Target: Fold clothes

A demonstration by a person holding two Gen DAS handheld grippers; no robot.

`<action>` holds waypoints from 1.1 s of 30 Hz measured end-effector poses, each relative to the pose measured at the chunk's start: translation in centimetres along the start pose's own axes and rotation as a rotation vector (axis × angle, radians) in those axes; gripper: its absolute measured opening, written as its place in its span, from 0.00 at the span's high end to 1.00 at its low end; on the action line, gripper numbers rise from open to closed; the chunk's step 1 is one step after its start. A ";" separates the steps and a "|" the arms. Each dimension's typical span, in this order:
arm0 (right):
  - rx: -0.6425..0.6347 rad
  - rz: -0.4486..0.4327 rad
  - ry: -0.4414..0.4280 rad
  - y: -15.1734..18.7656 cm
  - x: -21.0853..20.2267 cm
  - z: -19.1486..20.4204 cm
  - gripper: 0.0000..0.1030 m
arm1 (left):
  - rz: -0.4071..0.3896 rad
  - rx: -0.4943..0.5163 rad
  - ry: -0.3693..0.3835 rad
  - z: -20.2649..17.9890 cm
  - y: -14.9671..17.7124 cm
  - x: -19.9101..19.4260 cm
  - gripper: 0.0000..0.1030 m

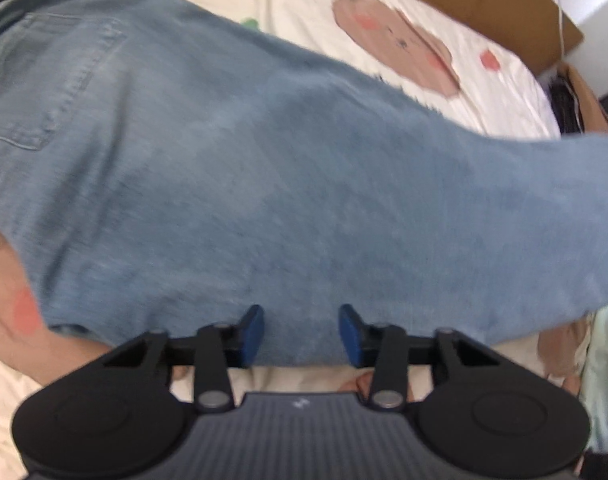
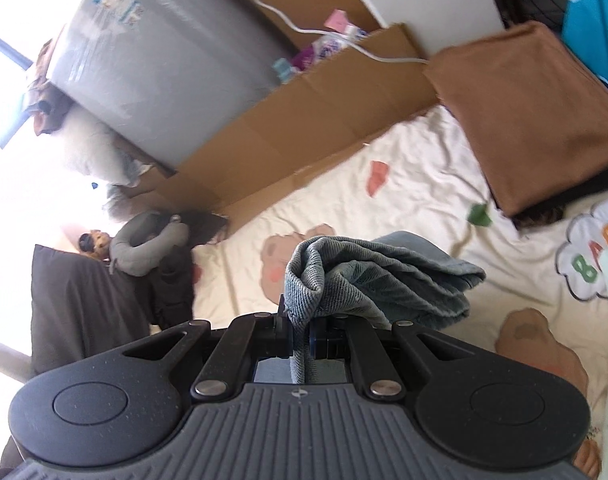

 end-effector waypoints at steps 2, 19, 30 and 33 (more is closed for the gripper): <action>-0.014 0.004 -0.020 -0.3 0.0 1.2 0.95 | 0.022 0.021 -0.003 -0.4 0.4 1.0 0.79; -0.158 0.173 -0.069 0.5 2.0 8.5 0.95 | 0.043 0.083 -0.047 -1.8 -1.0 3.9 0.90; -0.106 0.232 -0.054 1.4 3.1 9.1 0.95 | 0.056 0.048 -0.031 -1.4 -3.8 4.9 0.90; -0.073 0.247 -0.035 1.4 3.3 8.3 0.95 | 0.043 0.026 -0.037 -1.3 -5.4 4.8 0.90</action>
Point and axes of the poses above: each gripper's, at about its wrist camera, not at the fingertips, and x roughly the way its jaws point, z to its left, y to its underside, the point moved 7 cm from there along x, roughly the way its jaws point, and after that the axes turned 8 degrees about x, right-handed, at the moved point
